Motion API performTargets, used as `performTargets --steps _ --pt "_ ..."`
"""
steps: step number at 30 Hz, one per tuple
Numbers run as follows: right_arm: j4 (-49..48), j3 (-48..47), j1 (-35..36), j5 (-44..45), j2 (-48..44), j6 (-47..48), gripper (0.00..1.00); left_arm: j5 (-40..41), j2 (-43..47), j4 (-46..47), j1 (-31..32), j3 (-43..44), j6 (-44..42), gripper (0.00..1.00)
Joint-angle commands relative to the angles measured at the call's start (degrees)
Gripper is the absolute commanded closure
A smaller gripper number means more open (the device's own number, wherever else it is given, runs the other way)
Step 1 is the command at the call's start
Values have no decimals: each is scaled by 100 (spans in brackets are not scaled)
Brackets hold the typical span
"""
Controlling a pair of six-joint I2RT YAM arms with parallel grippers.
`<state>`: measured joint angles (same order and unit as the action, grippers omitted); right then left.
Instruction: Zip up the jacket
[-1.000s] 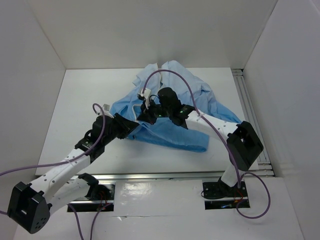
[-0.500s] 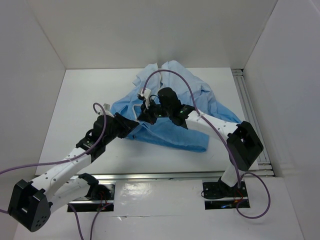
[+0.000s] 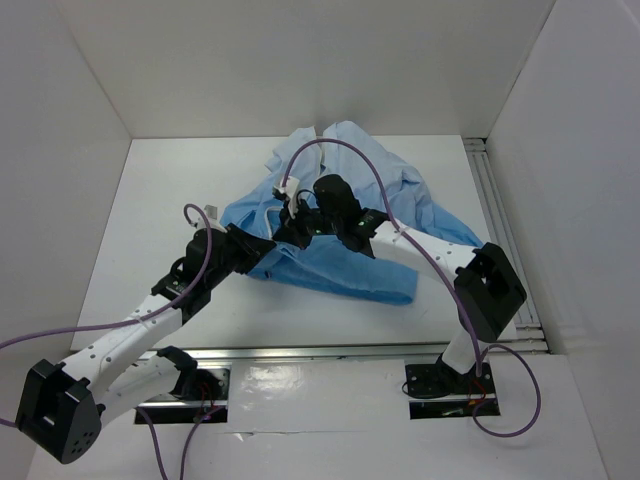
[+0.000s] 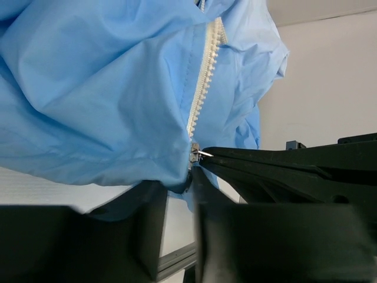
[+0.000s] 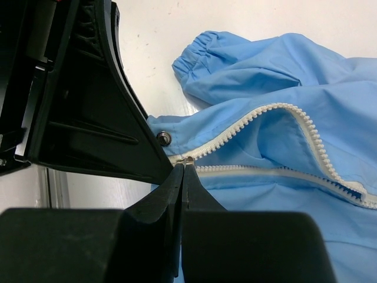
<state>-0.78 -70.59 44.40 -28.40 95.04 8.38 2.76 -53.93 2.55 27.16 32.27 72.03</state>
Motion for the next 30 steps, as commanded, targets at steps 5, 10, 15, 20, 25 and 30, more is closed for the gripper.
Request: performTargets --steps 5,10,15,20,25,30 --pt "33 -368 174 -86 -91 6 100 137 -12 150 9 403 -75 79" --pt "86 -368 174 -86 -91 6 100 251 49 -131 9 455 -22 100" --pt "139 -491 174 352 -39 75 100 304 164 -649 9 455 39 100" --pt "271 -684 174 1160 84 251 100 128 523 -1281 9 105 110 100" --pt "341 -878 174 1740 286 427 100 75 989 -1801 9 -186 249 100" --pt "289 -1001 -10 1794 410 427 100 128 1385 -2302 9 -388 303 100"
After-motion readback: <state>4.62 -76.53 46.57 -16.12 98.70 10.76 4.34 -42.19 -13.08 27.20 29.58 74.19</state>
